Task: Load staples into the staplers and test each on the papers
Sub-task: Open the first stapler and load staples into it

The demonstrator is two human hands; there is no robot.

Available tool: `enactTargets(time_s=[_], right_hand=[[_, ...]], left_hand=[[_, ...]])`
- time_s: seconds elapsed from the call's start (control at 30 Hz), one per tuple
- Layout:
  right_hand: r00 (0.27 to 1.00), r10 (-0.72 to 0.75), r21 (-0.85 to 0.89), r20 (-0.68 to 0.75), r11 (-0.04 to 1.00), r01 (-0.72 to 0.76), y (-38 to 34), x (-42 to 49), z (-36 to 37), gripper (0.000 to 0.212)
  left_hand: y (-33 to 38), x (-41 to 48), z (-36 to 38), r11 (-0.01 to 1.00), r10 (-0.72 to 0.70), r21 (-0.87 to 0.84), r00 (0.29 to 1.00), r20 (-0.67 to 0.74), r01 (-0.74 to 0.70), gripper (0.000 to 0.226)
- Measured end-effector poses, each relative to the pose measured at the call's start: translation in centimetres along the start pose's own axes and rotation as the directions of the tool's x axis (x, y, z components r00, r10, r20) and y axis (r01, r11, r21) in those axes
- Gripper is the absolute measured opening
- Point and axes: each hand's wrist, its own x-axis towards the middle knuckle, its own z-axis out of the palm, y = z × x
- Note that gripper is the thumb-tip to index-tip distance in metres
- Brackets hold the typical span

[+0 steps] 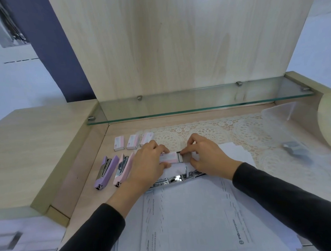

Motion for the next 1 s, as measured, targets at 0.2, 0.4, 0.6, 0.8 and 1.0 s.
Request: enactTargets(time_s=[0.2, 0.4, 0.6, 0.8, 1.0], right_hand=[[0.998, 0.064, 0.085, -0.01, 0.994, -0.063, -0.5, 0.9, 0.0, 0.019], [0.999, 0.043, 0.142, -0.024, 0.989, -0.04, -0.8, 0.9, -0.1, 0.016], [0.996, 0.076, 0.237, -0.04, 0.969, -0.064, -0.7, 0.9, 0.1, 0.02], [0.98, 0.166, 0.469, -0.112, 0.878, -0.095, -0.3, 0.6, -0.6, 0.023], [0.974, 0.199, 0.534, -0.103, 0.838, -0.115, 0.2, 0.4, -1.3, 0.015]], left_hand=[[0.3, -0.1, -0.2, 1.0, 0.003, 0.03, 1.0, 0.007, -0.003, 0.037], [0.3, -0.1, -0.2, 0.999, 0.01, 0.046, 1.0, 0.003, -0.01, 0.037], [0.3, -0.2, -0.2, 0.999, 0.012, 0.046, 1.0, -0.003, -0.012, 0.037], [0.3, -0.2, -0.2, 0.998, 0.019, 0.056, 1.0, 0.003, -0.019, 0.036], [0.3, -0.2, -0.3, 0.998, 0.021, 0.058, 1.0, 0.015, -0.022, 0.037]])
